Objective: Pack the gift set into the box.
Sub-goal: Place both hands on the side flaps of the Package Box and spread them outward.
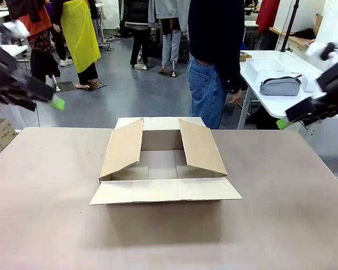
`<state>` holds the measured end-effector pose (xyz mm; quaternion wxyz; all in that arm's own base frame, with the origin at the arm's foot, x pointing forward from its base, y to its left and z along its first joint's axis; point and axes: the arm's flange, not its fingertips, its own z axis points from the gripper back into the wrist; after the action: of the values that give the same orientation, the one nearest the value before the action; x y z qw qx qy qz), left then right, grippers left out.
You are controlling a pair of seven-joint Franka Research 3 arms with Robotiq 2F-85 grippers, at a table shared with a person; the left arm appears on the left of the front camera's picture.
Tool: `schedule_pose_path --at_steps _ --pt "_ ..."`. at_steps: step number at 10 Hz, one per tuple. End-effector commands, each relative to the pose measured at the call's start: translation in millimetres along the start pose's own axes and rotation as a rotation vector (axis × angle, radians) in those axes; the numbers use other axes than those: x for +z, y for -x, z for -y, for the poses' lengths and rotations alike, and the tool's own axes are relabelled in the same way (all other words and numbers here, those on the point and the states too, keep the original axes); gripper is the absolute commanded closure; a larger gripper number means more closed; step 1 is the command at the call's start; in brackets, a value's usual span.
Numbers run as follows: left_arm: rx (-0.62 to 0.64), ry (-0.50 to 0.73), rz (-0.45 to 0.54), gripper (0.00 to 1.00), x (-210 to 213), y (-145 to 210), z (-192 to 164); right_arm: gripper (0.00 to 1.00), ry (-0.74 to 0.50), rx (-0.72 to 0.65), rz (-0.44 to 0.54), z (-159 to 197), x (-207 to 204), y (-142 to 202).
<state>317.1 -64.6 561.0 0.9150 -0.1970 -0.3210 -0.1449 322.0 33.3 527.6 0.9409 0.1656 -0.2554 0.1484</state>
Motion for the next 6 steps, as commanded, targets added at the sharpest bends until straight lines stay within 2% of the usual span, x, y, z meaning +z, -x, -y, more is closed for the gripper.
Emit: schedule_pose_path --at_steps 1,3,5,6 --pt "0.048 0.324 -0.030 0.00 26 77 -44 0.00 -0.275 -0.255 0.040 42 28 28" --pt "0.205 0.579 -0.037 0.00 43 99 -123 0.00 -0.601 -0.478 0.168 119 57 61" --pt "0.469 0.855 0.056 0.00 37 134 -226 0.00 -0.756 -0.672 0.294 195 60 101" --pt "0.606 0.939 0.141 0.00 26 153 -263 0.00 -0.802 -0.773 0.312 223 49 114"
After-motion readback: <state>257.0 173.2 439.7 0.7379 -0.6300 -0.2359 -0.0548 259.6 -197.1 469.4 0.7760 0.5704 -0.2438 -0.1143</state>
